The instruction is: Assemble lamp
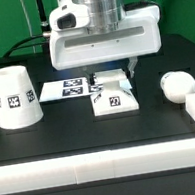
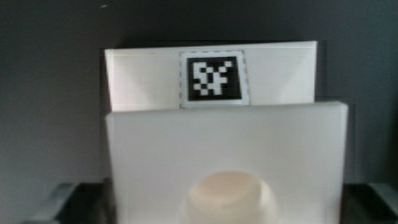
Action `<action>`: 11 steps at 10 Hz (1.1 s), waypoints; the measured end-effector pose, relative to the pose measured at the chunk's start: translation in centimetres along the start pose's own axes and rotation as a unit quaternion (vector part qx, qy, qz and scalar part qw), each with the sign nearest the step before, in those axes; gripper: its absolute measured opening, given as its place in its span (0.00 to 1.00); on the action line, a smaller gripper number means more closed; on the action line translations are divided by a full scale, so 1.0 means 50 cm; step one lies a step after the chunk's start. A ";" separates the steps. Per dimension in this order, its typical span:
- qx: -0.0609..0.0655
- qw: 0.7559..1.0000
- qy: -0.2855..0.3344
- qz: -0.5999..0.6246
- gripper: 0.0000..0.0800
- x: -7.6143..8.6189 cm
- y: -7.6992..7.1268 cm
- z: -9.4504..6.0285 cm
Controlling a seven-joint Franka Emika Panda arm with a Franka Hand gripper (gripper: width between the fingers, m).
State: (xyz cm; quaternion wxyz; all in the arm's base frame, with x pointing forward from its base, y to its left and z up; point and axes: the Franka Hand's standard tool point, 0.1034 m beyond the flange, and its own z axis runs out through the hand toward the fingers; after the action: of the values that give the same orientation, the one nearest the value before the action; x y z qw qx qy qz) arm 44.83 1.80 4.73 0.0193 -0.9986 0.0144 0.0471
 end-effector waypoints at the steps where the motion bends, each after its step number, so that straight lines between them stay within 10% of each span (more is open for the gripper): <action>1: 0.000 1.000 0.000 0.000 0.66 0.000 0.000 0.000; 7: 0.001 1.000 0.000 0.000 0.67 0.007 -0.006 0.000; 11: 0.008 0.999 0.030 -0.016 0.67 0.139 -0.055 -0.012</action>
Offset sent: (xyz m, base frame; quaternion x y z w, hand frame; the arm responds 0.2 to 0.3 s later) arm 0.0000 0.0000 0.0000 0.0000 0.0000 0.0000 1.0000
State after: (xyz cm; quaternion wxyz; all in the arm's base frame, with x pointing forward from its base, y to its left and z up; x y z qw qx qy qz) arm 51.88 4.36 4.80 0.0273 -0.9995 -0.0002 0.0164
